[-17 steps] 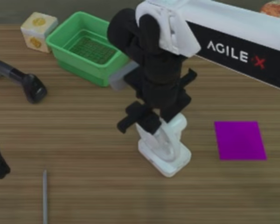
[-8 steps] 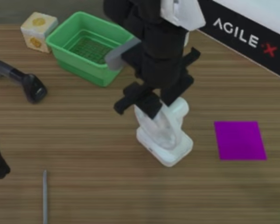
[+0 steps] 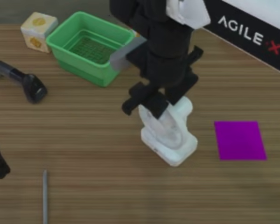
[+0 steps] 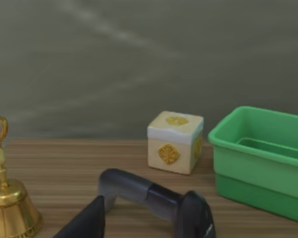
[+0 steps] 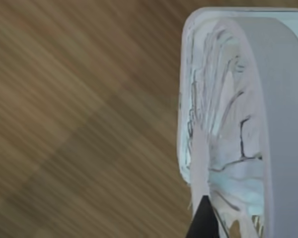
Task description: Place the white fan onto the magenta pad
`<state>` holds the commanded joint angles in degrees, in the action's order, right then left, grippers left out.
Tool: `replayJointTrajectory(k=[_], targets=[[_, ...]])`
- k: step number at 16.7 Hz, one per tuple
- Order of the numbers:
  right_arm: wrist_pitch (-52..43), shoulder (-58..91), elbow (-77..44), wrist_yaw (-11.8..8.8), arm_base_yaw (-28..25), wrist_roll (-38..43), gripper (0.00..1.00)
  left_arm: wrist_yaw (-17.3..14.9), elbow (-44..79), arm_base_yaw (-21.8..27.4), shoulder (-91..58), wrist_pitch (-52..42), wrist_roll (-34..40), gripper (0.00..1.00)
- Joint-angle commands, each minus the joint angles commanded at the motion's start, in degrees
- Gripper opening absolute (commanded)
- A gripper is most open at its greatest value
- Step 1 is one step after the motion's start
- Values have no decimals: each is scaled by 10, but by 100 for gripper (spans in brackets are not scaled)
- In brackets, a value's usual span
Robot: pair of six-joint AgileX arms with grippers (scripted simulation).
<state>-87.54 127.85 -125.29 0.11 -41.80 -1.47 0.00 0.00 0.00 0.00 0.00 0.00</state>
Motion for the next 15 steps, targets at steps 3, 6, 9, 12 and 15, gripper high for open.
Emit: replayJointTrajectory(k=[3,6,9,12,15], targets=[[6,-23,34,-1,31,-89,0,0,0,0,0,0,0,100],[18,-59,79,-2,73,-224,0,0,0,0,0,0,0,100],[35,-104,131,-3,121,-383,0,0,0,0,0,0,0,100],[51,-148,186,-5,168,-533,0,0,0,0,0,0,0,100],[62,-182,234,-5,207,-643,0,0,0,0,0,0,0,100]])
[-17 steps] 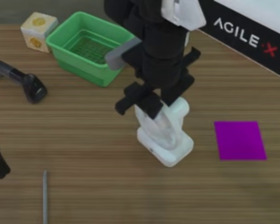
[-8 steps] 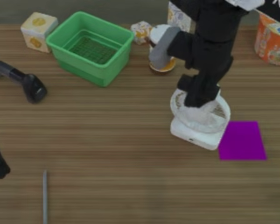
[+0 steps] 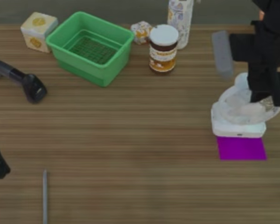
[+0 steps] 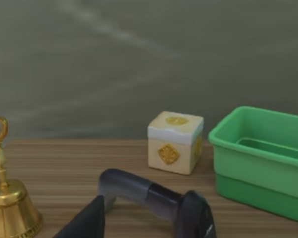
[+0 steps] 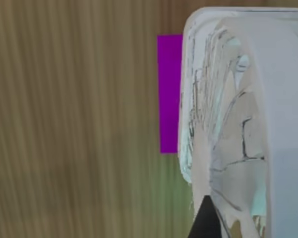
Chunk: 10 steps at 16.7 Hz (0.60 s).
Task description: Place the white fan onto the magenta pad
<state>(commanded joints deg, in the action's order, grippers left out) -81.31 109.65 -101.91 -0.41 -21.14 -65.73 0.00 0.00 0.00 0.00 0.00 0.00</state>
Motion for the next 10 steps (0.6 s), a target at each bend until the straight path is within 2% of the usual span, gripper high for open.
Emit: replayJointTrajectory(k=[4,10], targets=[[8,-23,34,0,26,-61,0,0,0,0,0,0,0,100],[17,-22,42,0,24,-60,0,0,0,0,0,0,0,100]])
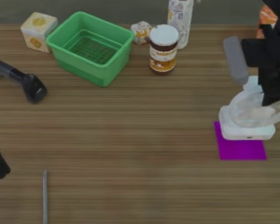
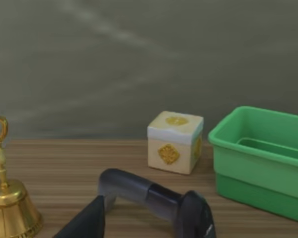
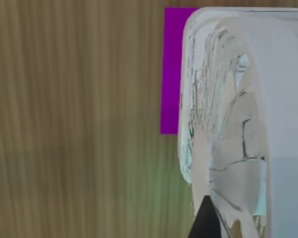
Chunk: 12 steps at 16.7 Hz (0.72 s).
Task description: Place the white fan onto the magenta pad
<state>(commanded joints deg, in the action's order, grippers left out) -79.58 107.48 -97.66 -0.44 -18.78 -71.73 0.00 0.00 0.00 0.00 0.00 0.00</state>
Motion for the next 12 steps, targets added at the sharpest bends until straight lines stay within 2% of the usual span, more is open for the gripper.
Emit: replayJointTrajectory(k=[4,8,12], targets=[[60,2,55,0,3,-2,0,0,0,0,0,0,0,100],[68,4,63,0,3,-3,0,0,0,0,0,0,0,100],[68,4,63,0,3,-3,30,0,0,0,0,0,0,100]])
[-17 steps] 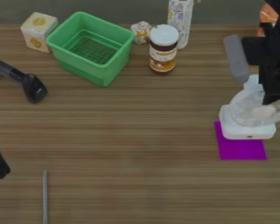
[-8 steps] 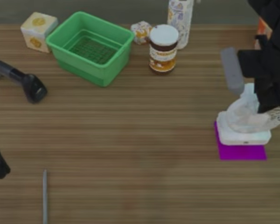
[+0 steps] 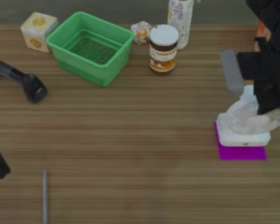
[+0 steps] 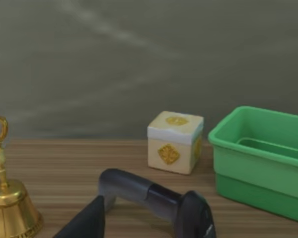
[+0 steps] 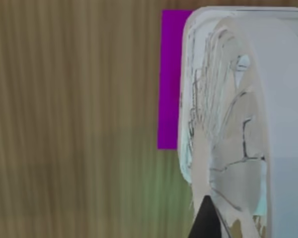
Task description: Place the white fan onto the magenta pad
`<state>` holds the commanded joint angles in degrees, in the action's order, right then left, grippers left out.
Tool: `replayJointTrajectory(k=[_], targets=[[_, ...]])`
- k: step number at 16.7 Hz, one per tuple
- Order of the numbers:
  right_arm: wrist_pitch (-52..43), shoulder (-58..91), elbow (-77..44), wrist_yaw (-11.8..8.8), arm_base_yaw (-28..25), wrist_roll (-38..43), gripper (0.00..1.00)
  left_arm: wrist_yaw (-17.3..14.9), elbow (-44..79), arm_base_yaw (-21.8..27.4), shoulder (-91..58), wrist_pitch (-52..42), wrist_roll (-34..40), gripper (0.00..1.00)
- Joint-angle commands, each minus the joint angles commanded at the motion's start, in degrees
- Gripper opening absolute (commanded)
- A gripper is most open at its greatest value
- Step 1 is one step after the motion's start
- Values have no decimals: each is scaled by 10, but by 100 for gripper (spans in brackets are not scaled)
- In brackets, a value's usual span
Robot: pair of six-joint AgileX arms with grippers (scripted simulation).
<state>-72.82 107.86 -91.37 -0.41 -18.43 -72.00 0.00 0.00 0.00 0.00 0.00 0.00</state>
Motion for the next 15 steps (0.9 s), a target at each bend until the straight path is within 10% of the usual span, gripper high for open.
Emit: replayJointTrajectory(k=[9,15], targets=[[0,0,0,0,0,0,98,0,0,0,0,0,0,100],[0,0,0,0,0,0,100,0,0,0,0,0,0,100]])
